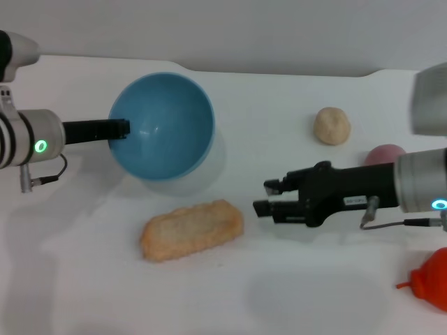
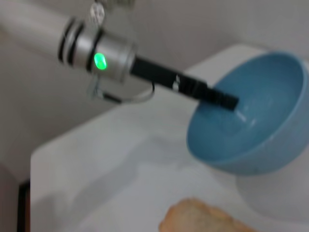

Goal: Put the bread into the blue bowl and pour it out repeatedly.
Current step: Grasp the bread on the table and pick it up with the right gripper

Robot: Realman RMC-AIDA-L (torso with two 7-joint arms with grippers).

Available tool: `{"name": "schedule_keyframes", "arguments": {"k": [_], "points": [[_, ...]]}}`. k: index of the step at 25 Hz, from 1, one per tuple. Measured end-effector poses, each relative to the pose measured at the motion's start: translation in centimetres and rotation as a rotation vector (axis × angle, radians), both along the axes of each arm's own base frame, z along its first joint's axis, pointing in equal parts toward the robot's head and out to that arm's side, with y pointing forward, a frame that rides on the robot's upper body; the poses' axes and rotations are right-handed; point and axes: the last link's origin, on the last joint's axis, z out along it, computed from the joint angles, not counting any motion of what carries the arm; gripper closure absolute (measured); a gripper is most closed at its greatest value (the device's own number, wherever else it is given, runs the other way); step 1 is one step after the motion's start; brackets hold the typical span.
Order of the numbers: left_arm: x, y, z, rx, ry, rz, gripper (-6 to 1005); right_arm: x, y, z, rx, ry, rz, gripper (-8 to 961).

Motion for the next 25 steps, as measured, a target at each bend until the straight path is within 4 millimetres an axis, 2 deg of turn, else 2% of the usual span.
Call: {"name": "schedule_keyframes", "arguments": {"k": [9, 17, 25], "points": [[0.3, -0.5, 1.0, -0.117, -0.054, 0.039, 1001, -2.9, -0.4, -3.2, -0.046, -0.191, 0.146, 463], [0.5, -0.8, 0.5, -0.151, -0.052, 0.036, 1000, -4.1, -0.6, -5.7, -0.028, -0.358, 0.261, 463], [1.1, -0.5, 0.0, -0.162, -0.057, 0.023, 1000, -4.8, -1.4, -8.0, -0.002, -0.420, 0.379, 463]]}}
